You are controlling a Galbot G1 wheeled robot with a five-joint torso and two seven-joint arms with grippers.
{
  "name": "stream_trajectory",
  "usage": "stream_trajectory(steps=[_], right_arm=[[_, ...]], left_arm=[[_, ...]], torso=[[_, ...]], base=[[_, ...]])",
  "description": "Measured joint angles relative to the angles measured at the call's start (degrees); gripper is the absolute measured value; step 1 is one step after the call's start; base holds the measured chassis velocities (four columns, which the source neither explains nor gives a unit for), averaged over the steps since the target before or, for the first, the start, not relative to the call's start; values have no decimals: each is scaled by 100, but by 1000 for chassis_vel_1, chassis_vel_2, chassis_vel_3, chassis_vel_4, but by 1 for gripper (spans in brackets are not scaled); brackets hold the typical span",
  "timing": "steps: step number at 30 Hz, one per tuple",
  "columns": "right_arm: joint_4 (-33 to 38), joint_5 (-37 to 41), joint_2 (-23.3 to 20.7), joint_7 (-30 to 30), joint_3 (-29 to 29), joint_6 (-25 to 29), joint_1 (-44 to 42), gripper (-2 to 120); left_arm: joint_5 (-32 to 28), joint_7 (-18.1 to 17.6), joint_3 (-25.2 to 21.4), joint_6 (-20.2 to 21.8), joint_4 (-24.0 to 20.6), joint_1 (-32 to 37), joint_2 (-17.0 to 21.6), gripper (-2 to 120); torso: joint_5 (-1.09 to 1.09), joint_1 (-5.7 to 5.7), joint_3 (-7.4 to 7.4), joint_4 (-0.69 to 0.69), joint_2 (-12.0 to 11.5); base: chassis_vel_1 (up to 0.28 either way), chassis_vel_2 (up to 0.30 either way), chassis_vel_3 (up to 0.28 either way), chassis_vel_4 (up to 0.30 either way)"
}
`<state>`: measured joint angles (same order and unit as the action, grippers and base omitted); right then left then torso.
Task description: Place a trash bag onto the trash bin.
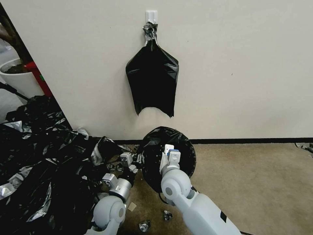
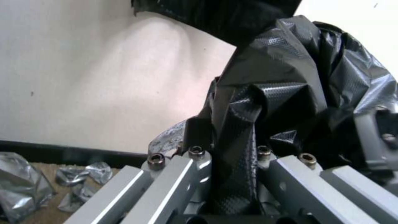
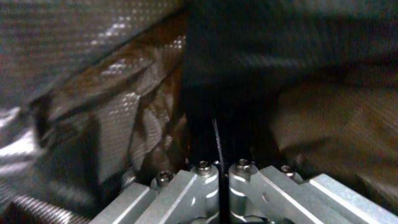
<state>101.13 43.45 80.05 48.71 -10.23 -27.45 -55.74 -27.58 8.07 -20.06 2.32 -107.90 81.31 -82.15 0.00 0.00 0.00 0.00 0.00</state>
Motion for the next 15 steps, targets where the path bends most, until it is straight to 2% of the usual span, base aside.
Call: stream_trajectory(steps=[15], right_arm=[[-519,-298,33,5,125,-72,150,0]], left_arm=[[1,96,81,-10,-59,23,-2,6]], torso=[[0,0,0,0,0]], base=[[0,0,0,0]])
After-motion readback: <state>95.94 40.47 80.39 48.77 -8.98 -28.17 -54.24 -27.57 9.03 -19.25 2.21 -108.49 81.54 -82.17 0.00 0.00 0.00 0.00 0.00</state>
